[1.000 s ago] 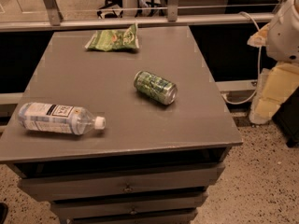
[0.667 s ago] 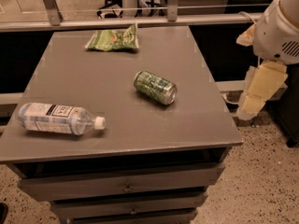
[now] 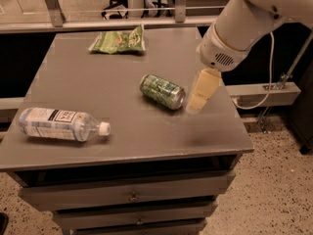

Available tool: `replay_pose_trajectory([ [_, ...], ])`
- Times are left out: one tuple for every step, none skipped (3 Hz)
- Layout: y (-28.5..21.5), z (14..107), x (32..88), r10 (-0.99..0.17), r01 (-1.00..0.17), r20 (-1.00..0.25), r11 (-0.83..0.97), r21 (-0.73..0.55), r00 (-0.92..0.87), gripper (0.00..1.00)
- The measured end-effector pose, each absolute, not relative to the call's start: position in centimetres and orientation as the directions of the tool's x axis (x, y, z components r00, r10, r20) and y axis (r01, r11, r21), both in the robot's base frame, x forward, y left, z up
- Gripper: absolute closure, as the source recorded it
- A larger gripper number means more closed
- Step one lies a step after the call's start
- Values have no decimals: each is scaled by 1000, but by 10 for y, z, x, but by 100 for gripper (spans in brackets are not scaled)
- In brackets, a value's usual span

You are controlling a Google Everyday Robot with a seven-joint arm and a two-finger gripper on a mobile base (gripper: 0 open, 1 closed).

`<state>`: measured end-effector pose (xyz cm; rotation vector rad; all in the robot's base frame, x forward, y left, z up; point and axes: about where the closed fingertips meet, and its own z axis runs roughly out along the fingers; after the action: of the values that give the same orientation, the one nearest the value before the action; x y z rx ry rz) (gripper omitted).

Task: Pick green can

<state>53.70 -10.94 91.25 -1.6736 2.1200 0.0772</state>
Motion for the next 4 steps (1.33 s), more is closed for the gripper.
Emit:
replay_pose_trajectory([
  [-88,900,568,-891,-932,-409,300,-201,-199,0],
  [-65,885,588,-875,-930,-423,330,-161,-237,0],
  [-45,861,602,-867,-924,-399,367,-108,-298,0],
  [-38,845,608,-860,-914,-374,399,-67,-348,0],
])
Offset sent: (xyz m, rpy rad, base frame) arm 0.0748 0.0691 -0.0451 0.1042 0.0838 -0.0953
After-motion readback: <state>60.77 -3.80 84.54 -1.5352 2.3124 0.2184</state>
